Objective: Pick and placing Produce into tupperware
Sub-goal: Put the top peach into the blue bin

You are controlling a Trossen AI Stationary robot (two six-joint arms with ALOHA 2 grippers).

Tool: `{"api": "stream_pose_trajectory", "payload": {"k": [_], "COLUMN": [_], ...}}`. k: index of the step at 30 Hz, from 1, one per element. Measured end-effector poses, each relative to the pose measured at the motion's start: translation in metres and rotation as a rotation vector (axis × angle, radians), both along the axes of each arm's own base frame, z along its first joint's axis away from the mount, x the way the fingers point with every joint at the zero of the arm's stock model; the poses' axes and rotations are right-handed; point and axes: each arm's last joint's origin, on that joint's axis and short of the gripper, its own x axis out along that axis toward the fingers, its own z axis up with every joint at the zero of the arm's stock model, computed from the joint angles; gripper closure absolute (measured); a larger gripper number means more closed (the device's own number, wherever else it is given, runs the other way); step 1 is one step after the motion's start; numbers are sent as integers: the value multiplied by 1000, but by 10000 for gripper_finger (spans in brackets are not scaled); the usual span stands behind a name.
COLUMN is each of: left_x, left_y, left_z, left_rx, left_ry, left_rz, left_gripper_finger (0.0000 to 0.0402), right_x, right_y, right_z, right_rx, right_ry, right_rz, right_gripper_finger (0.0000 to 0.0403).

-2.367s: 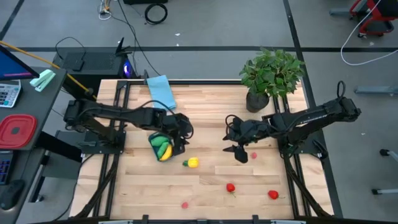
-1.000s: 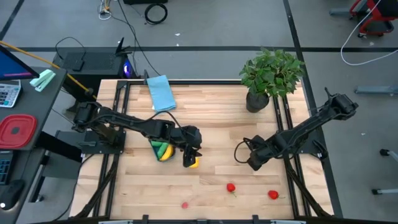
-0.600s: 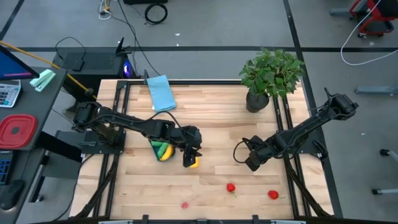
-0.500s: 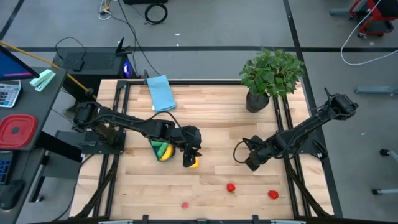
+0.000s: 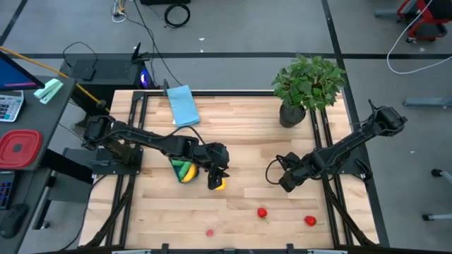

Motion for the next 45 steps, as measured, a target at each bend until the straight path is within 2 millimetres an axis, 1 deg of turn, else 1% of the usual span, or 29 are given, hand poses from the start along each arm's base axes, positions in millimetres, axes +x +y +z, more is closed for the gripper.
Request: {"api": "stream_pose_trajectory", "payload": {"k": [6, 14, 21, 24, 28, 31, 34, 37, 41, 45], "left_x": [0, 0, 0, 1, 1, 2, 5, 6, -1, -14], "left_y": [0, 0, 1, 2, 1, 1, 1, 1, 3, 7], "left_z": [0, 0, 0, 0, 1, 4, 14, 33, 69, 117], "left_rx": [0, 0, -1, -2, -4, -6, -10, -8, 21, 42], "left_ry": [0, 0, 0, -4, -17, -21, -42, -28, 51, 109], "left_rz": [0, 0, 2, 5, 6, 6, 5, 4, -10, -1], "left_gripper_finger": [227, 227, 229, 229, 228, 231, 237, 245, 259, 271], "right_x": [1, 5, 13, 13, 13, 13, 13, 15, 23, 45], "right_y": [0, 3, 7, 7, 7, 7, 7, 8, 12, 16], "right_z": [-2, -17, -22, -24, -26, -25, -25, -25, -23, -14], "right_rx": [-11, -43, -15, -22, -25, -23, -22, -15, 22, 78], "right_ry": [4, 87, 55, 68, 75, 72, 69, 55, -36, -228], "right_rz": [-9, 5, 18, 20, 20, 20, 20, 21, 56, 118], "right_gripper_finger": [174, 174, 174, 175, 187, 208, 239, 273, 313, 326]}}
